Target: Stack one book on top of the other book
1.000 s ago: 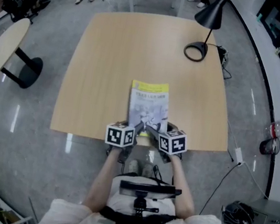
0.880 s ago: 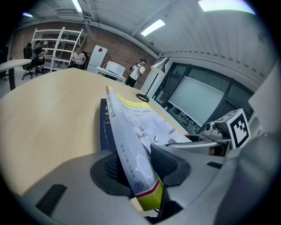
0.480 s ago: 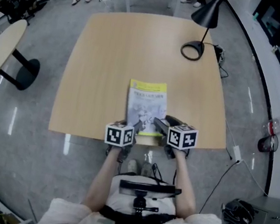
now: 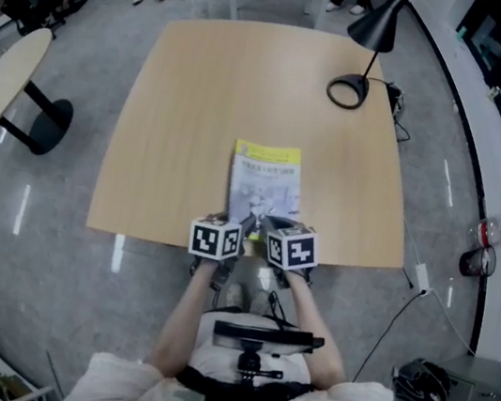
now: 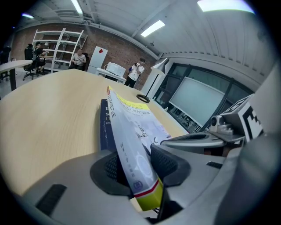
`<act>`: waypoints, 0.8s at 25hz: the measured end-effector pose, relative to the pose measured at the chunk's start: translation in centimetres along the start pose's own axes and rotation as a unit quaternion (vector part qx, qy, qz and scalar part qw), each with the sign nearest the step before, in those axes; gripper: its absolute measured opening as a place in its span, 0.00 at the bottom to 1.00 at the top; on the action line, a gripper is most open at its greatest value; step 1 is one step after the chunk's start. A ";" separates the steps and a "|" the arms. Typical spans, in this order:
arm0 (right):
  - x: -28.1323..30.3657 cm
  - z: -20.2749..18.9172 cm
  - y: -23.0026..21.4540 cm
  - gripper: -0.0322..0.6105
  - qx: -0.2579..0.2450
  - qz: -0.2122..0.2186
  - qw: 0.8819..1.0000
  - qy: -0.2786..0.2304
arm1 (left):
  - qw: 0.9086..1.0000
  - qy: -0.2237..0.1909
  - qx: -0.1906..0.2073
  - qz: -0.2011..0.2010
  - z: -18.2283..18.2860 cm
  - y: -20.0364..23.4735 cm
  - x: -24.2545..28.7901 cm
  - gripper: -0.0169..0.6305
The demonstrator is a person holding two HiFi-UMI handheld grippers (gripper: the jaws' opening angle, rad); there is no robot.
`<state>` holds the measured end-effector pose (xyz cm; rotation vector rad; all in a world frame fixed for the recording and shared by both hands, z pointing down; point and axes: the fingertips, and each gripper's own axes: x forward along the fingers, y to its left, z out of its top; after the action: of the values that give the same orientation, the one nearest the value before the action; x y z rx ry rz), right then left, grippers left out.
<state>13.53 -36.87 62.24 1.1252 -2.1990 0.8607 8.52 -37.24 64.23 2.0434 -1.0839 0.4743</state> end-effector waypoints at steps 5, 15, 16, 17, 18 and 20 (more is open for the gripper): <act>0.7 -0.3 0.0 0.05 -0.019 -0.020 0.999 0.017 | 1.000 -0.009 0.007 0.005 0.1 0.2 -0.1 0.26; 0.3 -0.5 -0.1 0.05 0.004 0.003 1.000 0.015 | 0.999 -0.028 0.018 0.035 0.2 0.3 -0.3 0.31; 0.2 -0.4 -0.2 0.05 0.009 0.005 1.000 0.015 | 0.999 -0.032 0.021 0.039 0.3 0.5 -0.4 0.32; 0.2 -0.4 -0.2 0.05 0.013 0.007 1.000 0.015 | 0.998 -0.034 0.024 0.045 0.3 0.6 -0.4 0.34; 0.2 -0.5 -0.2 0.05 0.015 0.006 1.000 0.015 | 0.998 -0.035 0.026 0.051 0.2 0.8 -0.4 0.36; 0.2 -0.6 -0.2 0.05 0.015 0.002 1.000 0.015 | 0.997 -0.033 0.025 0.068 0.1 1.5 -0.7 0.39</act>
<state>13.69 -36.60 62.85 1.1159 -2.1703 0.9103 6.91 -37.41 64.40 2.0495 -1.2684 0.5082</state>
